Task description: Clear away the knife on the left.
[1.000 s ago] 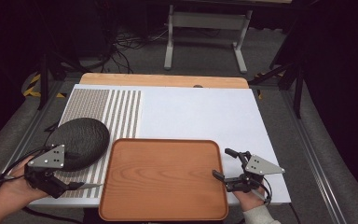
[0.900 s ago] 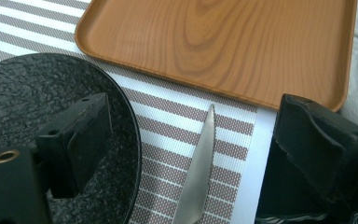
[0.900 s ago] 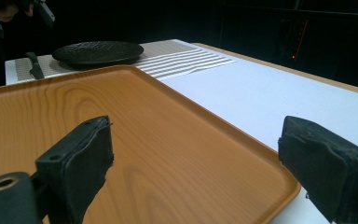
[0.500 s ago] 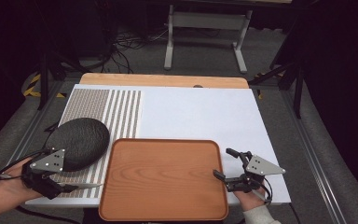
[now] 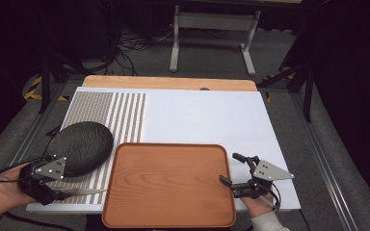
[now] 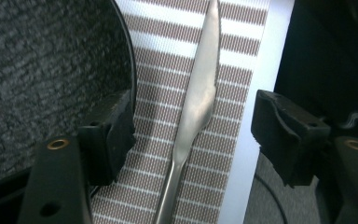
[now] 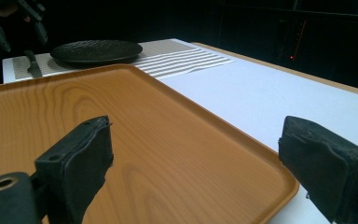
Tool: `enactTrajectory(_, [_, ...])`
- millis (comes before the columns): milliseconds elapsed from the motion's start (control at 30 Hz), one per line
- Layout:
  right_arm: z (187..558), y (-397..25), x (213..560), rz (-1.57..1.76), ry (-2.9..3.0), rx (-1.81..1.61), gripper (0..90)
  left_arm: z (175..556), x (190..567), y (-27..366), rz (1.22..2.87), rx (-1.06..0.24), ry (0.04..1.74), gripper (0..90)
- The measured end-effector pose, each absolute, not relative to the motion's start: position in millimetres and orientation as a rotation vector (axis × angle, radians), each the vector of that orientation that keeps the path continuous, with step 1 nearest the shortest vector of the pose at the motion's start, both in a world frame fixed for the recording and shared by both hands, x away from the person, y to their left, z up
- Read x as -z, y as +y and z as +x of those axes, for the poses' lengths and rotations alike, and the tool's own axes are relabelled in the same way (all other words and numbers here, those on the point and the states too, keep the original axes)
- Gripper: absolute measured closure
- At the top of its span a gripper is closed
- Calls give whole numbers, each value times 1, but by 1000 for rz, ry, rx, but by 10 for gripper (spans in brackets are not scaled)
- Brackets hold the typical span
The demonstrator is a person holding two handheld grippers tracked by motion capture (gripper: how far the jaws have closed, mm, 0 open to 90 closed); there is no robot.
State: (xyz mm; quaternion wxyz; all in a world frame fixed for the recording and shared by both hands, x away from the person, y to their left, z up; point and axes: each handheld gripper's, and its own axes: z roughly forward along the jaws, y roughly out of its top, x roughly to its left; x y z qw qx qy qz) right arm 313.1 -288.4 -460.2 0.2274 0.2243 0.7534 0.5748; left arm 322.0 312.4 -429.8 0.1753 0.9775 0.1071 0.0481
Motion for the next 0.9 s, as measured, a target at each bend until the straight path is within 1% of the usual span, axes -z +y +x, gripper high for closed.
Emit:
enactTrajectory(233, [314, -289, 460, 613, 2071, -1587, 101, 325, 436, 311, 2855, -102, 297, 353])
enactTrajectory(600, [313, -288, 460, 610, 2074, -1585, 101, 331, 444, 312, 2983, -103, 228, 440])
enactTrajectory(900, [313, -288, 460, 608, 2074, -1589, 101, 333, 446, 310, 3063, -106, 132, 574])
